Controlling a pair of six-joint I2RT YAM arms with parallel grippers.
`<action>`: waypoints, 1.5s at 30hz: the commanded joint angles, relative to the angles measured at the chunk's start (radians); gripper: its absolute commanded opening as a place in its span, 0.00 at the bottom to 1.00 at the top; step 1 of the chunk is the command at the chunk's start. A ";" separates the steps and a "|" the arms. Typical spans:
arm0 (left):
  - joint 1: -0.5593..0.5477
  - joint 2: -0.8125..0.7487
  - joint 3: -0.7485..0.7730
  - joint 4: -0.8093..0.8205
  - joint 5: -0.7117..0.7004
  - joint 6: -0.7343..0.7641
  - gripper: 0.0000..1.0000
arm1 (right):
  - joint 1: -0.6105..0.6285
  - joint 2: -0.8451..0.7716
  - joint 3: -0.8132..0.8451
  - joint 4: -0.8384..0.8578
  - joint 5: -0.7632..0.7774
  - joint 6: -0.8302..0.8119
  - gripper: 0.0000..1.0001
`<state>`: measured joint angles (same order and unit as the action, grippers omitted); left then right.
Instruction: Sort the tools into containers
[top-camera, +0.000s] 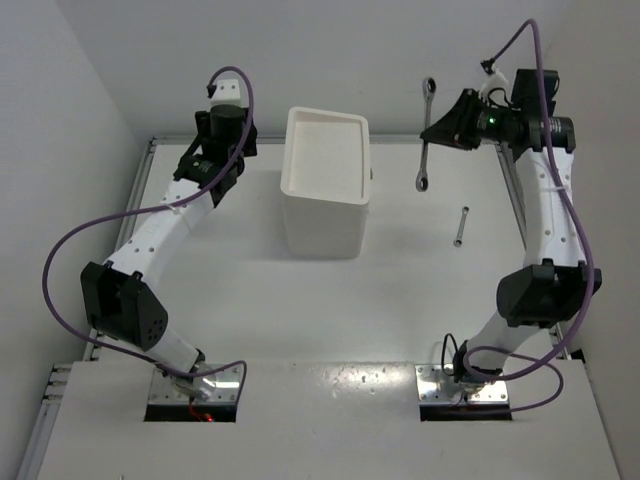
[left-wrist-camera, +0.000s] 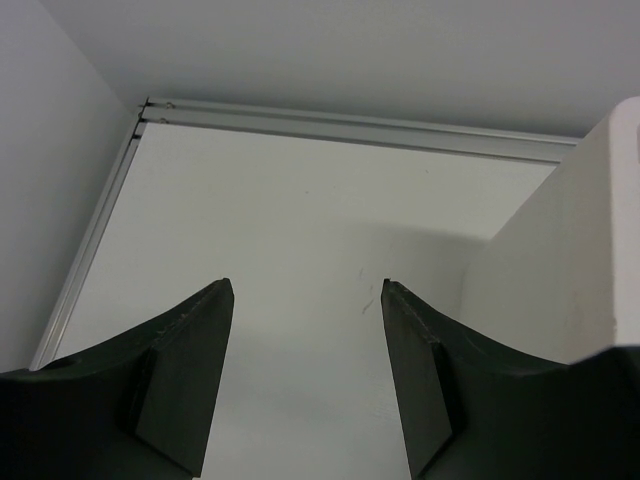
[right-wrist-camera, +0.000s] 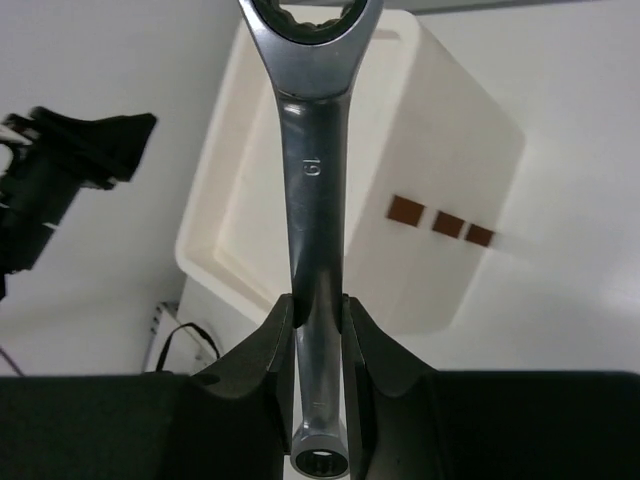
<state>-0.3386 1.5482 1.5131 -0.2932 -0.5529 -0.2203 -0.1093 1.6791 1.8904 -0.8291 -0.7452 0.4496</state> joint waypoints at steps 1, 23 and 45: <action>0.010 -0.043 -0.010 0.023 0.002 0.021 0.67 | 0.040 0.045 0.056 0.142 -0.157 0.137 0.00; 0.010 -0.053 -0.030 0.023 0.011 0.050 0.67 | 0.330 0.415 0.351 0.277 -0.139 0.115 0.00; 0.029 -0.062 -0.059 0.023 0.021 0.050 0.67 | 0.467 0.499 0.457 0.010 0.191 -0.195 0.16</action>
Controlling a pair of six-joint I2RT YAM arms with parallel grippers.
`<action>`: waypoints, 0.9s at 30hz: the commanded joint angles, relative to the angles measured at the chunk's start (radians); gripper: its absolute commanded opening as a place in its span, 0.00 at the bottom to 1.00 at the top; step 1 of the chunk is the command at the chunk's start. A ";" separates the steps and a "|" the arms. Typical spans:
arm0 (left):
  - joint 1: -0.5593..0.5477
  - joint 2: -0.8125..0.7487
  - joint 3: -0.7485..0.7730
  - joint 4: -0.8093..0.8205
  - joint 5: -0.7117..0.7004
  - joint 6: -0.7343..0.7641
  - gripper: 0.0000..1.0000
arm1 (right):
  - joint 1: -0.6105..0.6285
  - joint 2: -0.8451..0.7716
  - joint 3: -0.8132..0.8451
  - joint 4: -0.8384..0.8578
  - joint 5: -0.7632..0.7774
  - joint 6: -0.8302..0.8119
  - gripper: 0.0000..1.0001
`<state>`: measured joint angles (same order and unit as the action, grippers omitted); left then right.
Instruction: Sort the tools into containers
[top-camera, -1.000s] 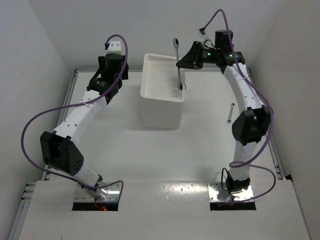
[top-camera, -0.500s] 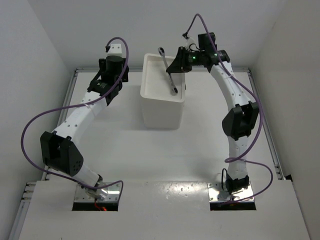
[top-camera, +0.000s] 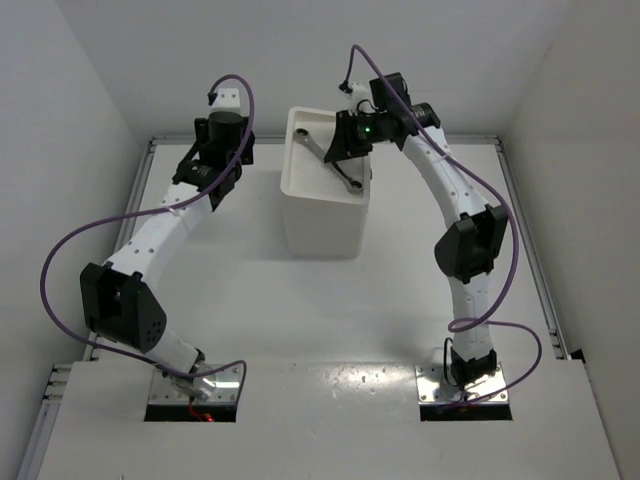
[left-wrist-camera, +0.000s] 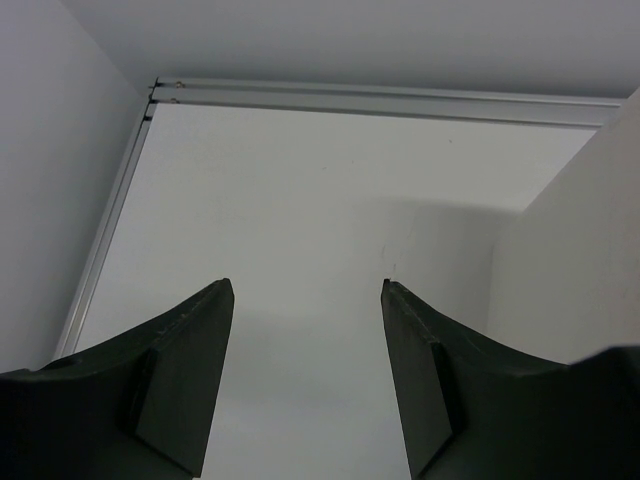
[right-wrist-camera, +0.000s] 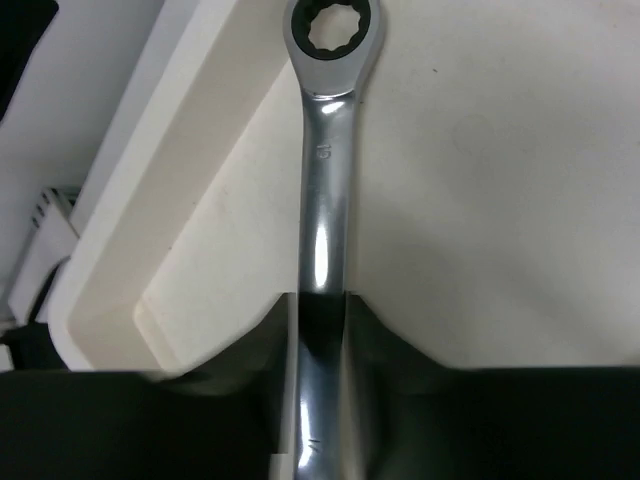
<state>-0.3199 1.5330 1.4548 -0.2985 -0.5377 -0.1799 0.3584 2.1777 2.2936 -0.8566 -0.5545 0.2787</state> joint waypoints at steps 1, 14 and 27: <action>0.010 -0.047 -0.010 0.029 0.005 0.010 0.67 | -0.001 0.001 0.053 0.047 0.001 -0.024 0.25; 0.019 -0.047 0.012 0.029 0.018 -0.012 0.74 | -0.019 -0.160 -0.011 0.178 -0.016 0.008 0.74; 0.028 -0.056 0.053 0.029 0.041 -0.001 0.76 | -0.370 -0.361 -0.229 -0.085 0.333 -0.002 0.63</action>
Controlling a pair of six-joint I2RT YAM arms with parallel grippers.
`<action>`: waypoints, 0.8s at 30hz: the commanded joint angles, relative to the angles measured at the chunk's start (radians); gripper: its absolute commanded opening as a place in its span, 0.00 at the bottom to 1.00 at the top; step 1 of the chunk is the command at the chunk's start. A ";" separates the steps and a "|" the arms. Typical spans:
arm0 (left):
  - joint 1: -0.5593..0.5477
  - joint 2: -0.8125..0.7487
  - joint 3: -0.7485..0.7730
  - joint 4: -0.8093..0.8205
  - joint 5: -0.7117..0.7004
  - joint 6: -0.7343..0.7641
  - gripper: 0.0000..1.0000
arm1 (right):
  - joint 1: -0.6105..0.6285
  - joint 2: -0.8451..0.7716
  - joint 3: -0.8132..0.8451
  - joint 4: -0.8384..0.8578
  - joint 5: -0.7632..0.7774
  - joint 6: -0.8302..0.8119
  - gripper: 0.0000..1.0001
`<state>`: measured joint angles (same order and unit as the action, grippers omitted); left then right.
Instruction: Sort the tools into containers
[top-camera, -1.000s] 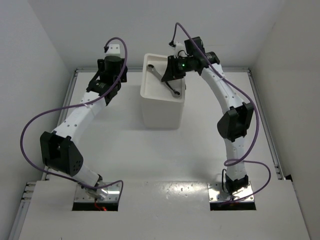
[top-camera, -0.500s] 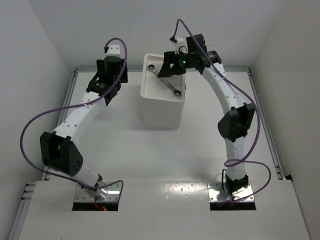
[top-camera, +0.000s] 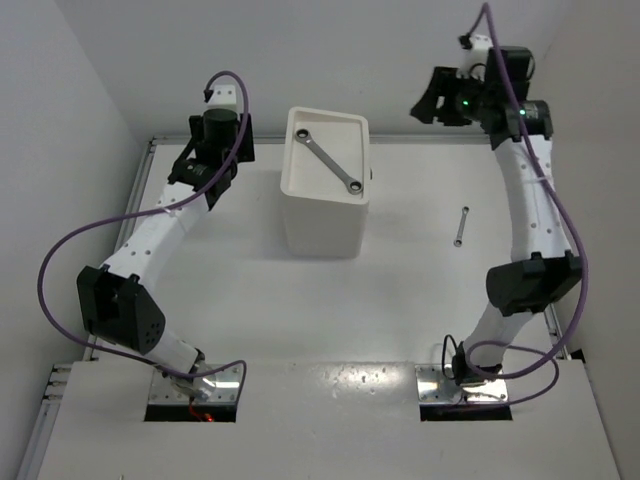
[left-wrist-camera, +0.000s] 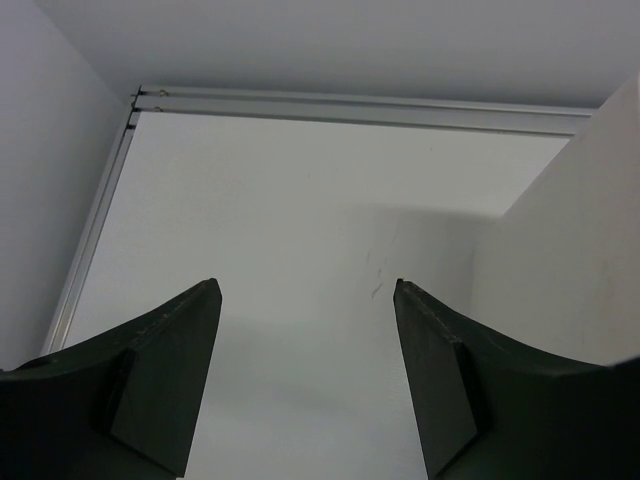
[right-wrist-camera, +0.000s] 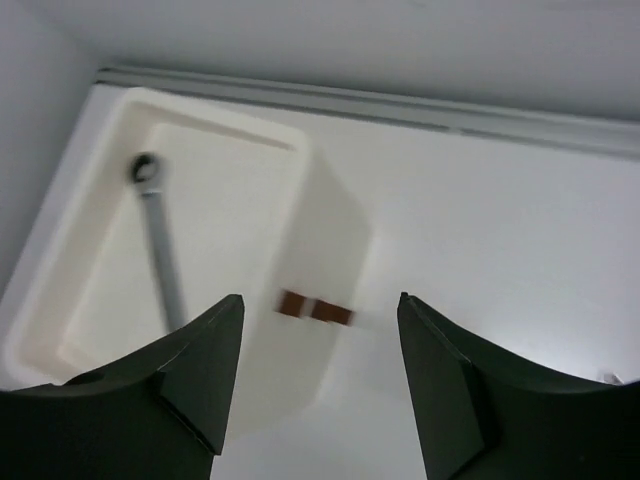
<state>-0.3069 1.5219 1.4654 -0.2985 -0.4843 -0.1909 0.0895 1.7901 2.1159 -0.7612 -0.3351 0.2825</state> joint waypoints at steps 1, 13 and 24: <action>0.015 -0.045 0.042 0.029 -0.013 0.010 0.76 | -0.140 0.026 -0.095 -0.202 0.114 -0.015 0.63; 0.035 0.015 0.033 0.029 -0.013 0.010 0.76 | -0.349 0.170 -0.458 -0.240 0.179 -0.255 0.49; 0.063 0.024 0.012 0.019 -0.022 0.001 0.76 | -0.358 0.410 -0.304 -0.240 0.214 -0.266 0.44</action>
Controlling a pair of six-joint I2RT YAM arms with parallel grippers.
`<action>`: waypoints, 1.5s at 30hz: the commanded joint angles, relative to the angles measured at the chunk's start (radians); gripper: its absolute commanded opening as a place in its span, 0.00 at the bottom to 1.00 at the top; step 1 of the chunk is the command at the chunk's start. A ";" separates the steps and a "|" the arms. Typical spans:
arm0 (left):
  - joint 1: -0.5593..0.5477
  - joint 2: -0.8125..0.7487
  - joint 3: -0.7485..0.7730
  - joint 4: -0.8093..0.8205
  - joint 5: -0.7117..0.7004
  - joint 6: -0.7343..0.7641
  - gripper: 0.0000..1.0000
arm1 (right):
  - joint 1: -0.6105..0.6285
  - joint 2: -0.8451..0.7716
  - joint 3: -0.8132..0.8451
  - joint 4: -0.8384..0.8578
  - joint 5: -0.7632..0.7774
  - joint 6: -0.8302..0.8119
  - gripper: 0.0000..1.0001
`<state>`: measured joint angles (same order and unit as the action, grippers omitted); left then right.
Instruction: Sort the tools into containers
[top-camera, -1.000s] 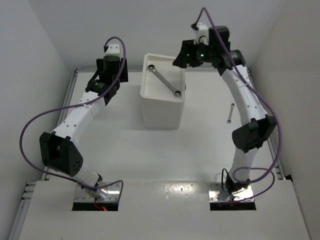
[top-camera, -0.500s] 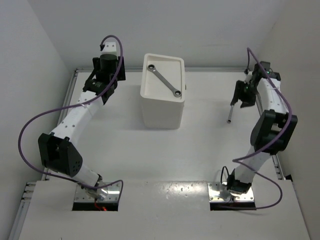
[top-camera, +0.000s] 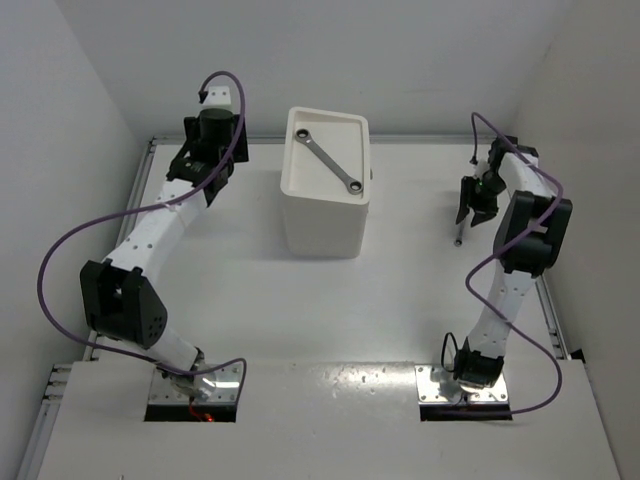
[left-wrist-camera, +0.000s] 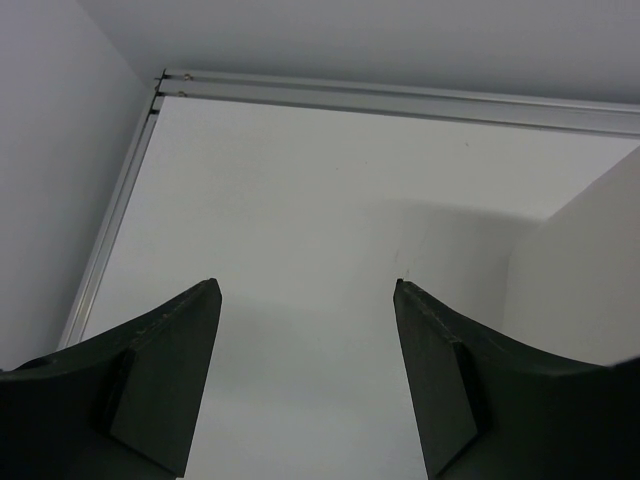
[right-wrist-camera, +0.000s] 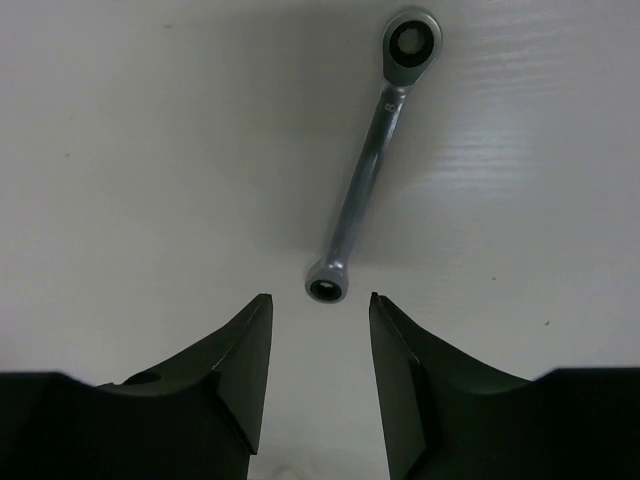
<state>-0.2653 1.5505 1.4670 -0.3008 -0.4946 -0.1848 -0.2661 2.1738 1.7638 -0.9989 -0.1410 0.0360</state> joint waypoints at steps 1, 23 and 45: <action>0.021 -0.004 0.010 0.022 -0.021 -0.005 0.76 | -0.002 0.035 0.057 0.006 0.030 -0.019 0.44; 0.040 0.032 0.019 0.012 -0.030 0.004 0.76 | 0.017 0.173 0.118 0.034 0.078 0.056 0.43; 0.049 0.014 -0.002 -0.037 -0.016 -0.047 0.76 | 0.008 -0.026 0.045 0.022 -0.141 0.007 0.00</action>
<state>-0.2276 1.5845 1.4666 -0.3214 -0.5121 -0.1989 -0.2546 2.3093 1.8256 -0.9745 -0.1509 0.0669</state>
